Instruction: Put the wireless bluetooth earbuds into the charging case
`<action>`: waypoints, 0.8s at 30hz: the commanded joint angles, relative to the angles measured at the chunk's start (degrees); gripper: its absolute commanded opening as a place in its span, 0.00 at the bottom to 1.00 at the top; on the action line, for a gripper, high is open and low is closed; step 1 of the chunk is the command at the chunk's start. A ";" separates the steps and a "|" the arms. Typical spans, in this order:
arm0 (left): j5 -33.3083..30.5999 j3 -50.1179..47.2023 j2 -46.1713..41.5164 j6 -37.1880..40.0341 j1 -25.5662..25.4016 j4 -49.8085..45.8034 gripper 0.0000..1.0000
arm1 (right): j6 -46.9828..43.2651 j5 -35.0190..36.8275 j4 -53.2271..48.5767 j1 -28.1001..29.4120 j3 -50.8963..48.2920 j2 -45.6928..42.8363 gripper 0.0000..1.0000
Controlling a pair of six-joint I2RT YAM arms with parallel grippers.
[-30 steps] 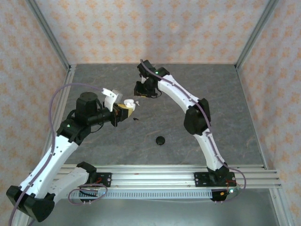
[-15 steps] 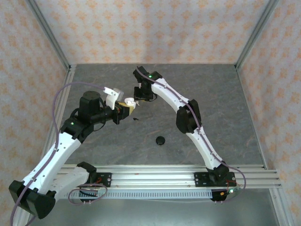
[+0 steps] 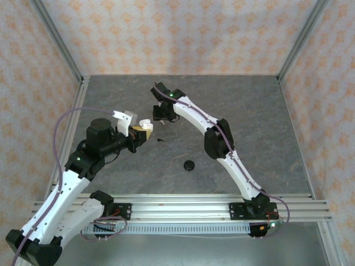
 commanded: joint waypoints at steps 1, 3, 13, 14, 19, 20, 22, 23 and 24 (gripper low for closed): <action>-2.16 -0.71 -0.78 -2.10 -0.47 0.61 0.00 | -1.91 3.22 -1.51 0.56 -0.30 1.78 0.42; -2.23 -0.49 -0.89 -2.20 -0.52 0.05 0.00 | -2.25 3.40 -1.52 0.61 -0.39 2.31 0.42; -2.72 -0.63 -2.05 -1.84 -0.48 -0.81 0.00 | -4.71 7.03 1.11 0.66 -0.21 4.11 0.36; -2.70 -0.62 -1.97 -1.86 -0.49 -0.67 0.00 | -5.11 7.38 1.37 0.65 -0.21 4.17 0.34; -2.42 -0.09 -0.85 -1.34 -0.45 -0.45 0.00 | -6.28 8.33 1.32 0.49 -0.06 4.23 0.18; -2.33 0.02 -0.52 -1.12 -0.46 -0.35 0.00 | -6.33 8.25 0.98 0.47 -0.04 4.06 0.15; -2.04 0.05 0.04 -0.94 -0.41 0.13 0.00 | -6.35 8.13 -0.17 0.13 -0.12 3.55 0.10; -1.83 0.03 0.47 -0.85 -0.49 0.60 0.00 | -6.22 8.05 -0.96 -0.16 -0.19 3.16 0.09; -1.57 -0.01 0.96 -0.74 -0.45 1.16 0.00 | -5.94 8.19 -1.88 -0.40 -0.50 2.57 0.08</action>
